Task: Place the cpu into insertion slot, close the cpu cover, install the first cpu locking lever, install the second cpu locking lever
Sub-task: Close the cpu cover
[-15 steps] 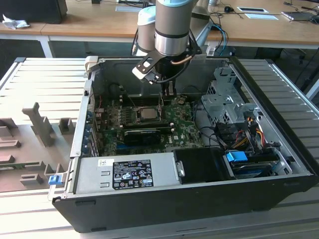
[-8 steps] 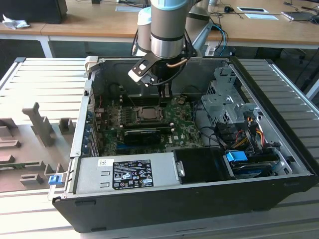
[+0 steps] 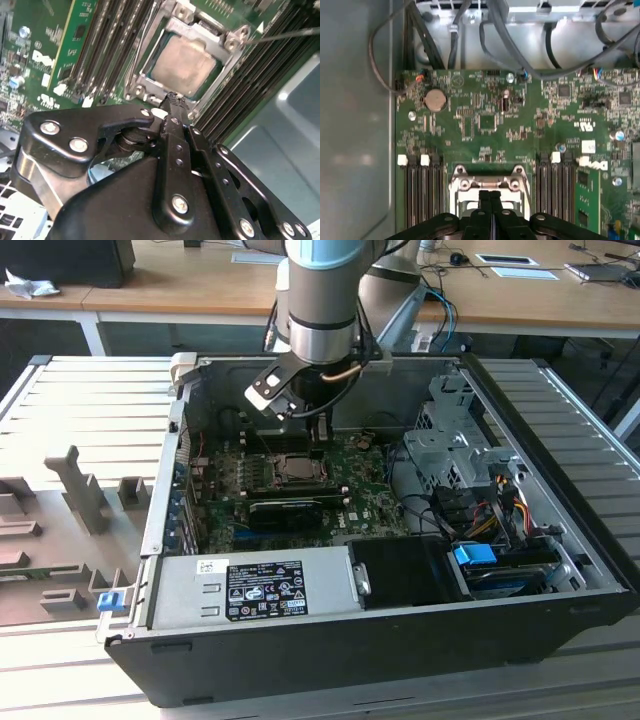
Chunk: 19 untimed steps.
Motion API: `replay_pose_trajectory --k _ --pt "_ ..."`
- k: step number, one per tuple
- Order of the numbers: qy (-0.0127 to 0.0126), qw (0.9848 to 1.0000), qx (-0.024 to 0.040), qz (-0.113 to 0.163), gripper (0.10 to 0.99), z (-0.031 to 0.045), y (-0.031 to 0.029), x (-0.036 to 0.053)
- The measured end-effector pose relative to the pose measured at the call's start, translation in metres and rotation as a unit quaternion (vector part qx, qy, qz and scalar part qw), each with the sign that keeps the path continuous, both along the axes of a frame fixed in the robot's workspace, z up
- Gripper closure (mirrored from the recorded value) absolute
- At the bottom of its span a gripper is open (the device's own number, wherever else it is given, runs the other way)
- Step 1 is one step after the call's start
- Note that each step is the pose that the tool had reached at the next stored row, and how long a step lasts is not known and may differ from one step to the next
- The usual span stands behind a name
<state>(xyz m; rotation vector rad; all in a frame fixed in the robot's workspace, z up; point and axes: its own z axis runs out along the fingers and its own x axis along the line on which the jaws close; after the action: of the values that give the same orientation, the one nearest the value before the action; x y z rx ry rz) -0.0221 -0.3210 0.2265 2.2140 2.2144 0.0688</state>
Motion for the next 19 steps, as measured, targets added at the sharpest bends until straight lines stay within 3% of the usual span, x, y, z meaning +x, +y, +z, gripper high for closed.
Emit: replay_pose_trajectory --k 3,8,11,19 --pt "0.0 1.0 0.0001 0.003 0.98 -0.0011 0.0 -0.0066" --pt "0.0 0.9996 0.0001 0.027 0.98 -0.0021 0.0 -0.0099" --pt "0.0 0.9996 0.0 0.027 0.98 -0.0021 0.0 -0.0177" --pt "0.0 0.9996 0.0 0.027 0.98 -0.0021 0.0 -0.0224"
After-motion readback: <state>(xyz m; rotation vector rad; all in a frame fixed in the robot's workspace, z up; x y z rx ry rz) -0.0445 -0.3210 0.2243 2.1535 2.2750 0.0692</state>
